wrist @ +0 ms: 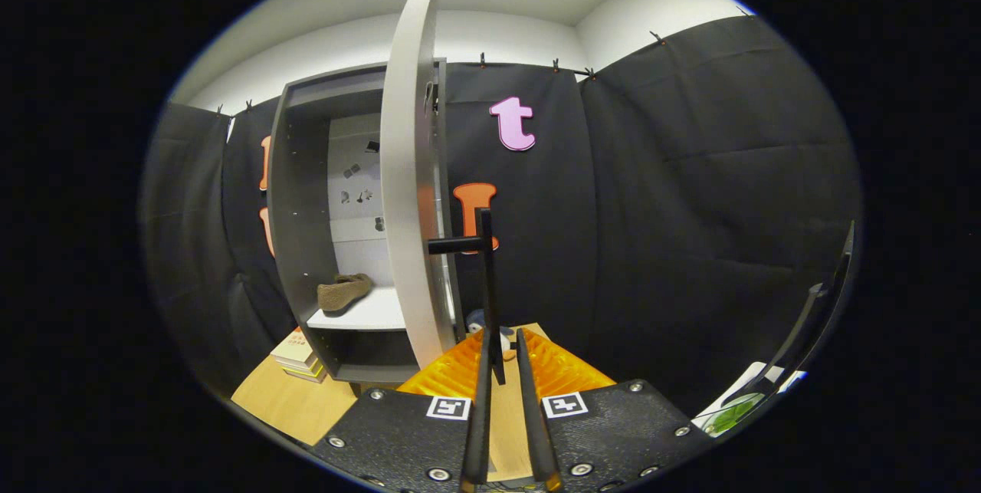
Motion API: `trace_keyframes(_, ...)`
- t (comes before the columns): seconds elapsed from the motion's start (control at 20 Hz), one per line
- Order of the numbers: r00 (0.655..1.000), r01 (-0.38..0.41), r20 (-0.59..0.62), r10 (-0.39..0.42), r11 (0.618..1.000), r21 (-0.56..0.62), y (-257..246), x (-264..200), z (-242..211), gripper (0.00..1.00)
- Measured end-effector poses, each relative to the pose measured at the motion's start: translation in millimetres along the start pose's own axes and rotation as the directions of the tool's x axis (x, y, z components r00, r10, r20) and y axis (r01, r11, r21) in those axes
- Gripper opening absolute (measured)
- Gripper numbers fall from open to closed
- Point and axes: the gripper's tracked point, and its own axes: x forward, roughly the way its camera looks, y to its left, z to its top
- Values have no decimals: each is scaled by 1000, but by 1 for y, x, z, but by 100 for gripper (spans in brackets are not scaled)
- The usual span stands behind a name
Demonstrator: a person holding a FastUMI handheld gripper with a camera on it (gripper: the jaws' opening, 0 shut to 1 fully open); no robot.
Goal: Open the shoe cabinet door, grab the shoes and put them into the shoe cabinet, then close the shoe cabinet door.
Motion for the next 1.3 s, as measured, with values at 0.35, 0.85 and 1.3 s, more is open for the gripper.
trace_keyframes(0.35, 1000, 3, 0, -3, 1000, 29, 0, -25, 6, 21)
trace_keyframes(0.85, 999, -50, 19, 50, 999, 1, 86, -66, 14, 21)
trace_keyframes(1.3, 986, -150, -78, 149, 988, -17, 196, -78, -62, 21)
